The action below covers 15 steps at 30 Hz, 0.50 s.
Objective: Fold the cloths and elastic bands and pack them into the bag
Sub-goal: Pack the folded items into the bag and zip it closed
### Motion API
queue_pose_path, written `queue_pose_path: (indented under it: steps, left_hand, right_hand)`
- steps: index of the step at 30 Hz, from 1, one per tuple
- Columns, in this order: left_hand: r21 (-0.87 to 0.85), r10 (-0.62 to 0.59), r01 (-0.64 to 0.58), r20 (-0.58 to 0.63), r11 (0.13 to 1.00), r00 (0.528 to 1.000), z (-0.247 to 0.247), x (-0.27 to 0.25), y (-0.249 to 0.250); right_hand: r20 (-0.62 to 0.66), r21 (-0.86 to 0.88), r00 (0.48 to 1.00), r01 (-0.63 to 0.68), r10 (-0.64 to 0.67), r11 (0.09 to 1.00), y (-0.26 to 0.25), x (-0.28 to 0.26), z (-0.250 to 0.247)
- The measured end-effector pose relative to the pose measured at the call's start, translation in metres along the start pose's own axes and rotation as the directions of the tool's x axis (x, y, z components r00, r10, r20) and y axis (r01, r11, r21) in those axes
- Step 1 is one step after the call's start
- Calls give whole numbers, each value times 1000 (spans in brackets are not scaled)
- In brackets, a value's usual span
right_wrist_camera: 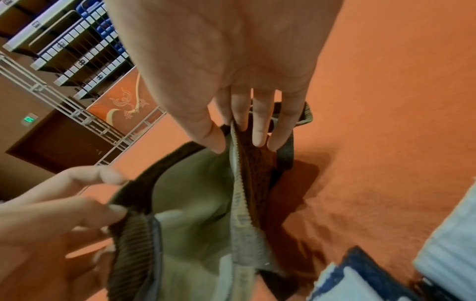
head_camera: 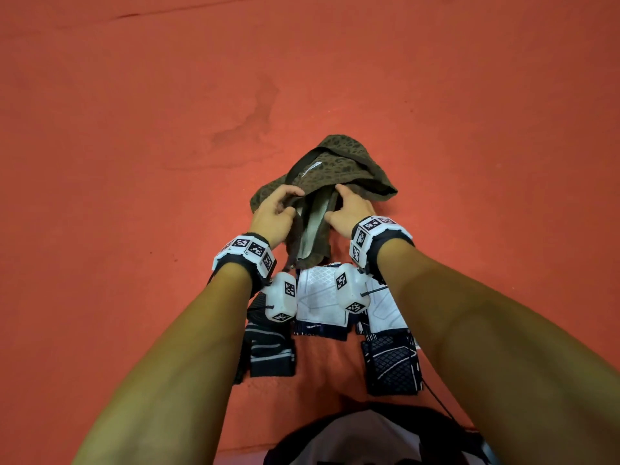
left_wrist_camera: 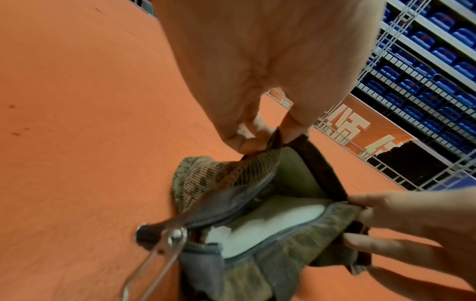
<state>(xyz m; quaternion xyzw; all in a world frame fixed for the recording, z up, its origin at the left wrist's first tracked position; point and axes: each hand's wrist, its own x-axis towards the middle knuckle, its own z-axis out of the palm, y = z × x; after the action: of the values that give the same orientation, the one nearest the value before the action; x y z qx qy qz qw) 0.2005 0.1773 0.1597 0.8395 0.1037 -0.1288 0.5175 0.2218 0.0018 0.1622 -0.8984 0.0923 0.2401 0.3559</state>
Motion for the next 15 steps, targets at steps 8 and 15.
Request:
queue_pose_path:
  steps: [8,15]
  left_hand:
    - [-112,-236,234,-10,966,972,11,-5,17]
    - [-307,-124,122,15,944,992,7,-5,57]
  right_hand:
    - [-184,38,975,133,-124,990,-14,-9,-7]
    - [-411,34,889,234,-200,972,-43,0,-59]
